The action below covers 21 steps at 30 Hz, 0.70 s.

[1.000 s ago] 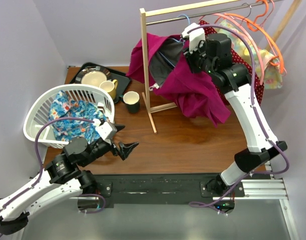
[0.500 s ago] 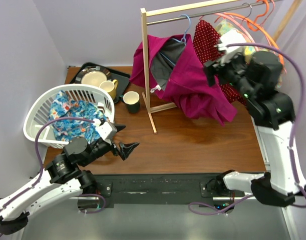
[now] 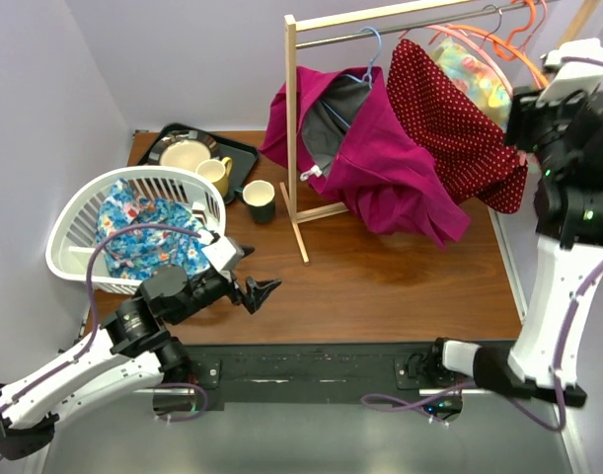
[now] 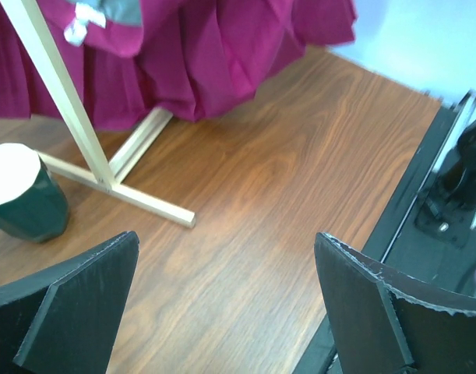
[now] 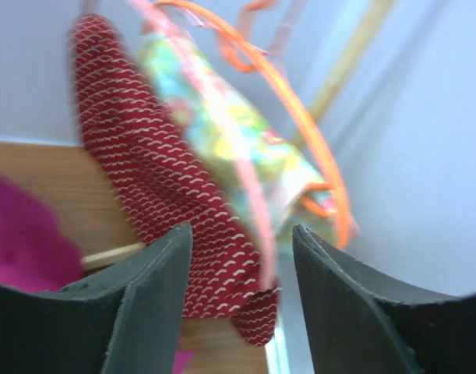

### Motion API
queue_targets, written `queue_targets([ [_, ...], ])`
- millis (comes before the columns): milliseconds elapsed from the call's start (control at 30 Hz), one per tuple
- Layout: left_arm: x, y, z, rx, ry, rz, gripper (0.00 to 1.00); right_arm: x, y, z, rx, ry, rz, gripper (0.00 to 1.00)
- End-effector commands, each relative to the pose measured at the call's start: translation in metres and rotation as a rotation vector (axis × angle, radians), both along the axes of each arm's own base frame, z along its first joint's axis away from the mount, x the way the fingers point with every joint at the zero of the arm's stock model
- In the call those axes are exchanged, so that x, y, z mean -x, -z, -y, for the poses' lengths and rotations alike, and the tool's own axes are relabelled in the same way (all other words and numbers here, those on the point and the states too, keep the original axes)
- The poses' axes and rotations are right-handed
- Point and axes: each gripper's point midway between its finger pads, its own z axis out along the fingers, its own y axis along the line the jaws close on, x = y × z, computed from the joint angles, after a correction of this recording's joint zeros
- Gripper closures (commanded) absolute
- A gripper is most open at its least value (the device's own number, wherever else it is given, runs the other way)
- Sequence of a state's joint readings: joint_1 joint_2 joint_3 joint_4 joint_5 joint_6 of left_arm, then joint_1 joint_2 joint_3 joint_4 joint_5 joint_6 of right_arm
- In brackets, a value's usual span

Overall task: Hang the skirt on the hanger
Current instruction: Hang the hanger with skirt onto the clothesline, then grab a hanger with the right arm

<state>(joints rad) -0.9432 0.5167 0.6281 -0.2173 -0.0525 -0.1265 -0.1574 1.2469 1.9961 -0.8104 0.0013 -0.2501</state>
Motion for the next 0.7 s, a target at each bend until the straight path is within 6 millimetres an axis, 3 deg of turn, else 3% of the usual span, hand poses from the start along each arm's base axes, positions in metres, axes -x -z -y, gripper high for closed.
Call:
queue_targets([
  [0,-0.003,0.007,0.005,-0.03,0.017,0.04,0.0,-0.008,-0.029,0.023,-0.016,0.025,0.045,0.45],
  [433,-0.001,0.021,0.006,-0.056,0.043,0.05,0.0,-0.058,-0.005,0.088,0.004,0.122,-0.049,0.51],
  [500,-0.002,0.024,0.007,-0.068,0.042,0.042,0.0,-0.061,-0.009,0.093,0.011,0.124,-0.038,0.52],
  [667,-0.001,0.027,0.008,-0.08,0.049,0.035,0.0,-0.077,0.003,0.106,0.041,0.073,-0.076,0.54],
])
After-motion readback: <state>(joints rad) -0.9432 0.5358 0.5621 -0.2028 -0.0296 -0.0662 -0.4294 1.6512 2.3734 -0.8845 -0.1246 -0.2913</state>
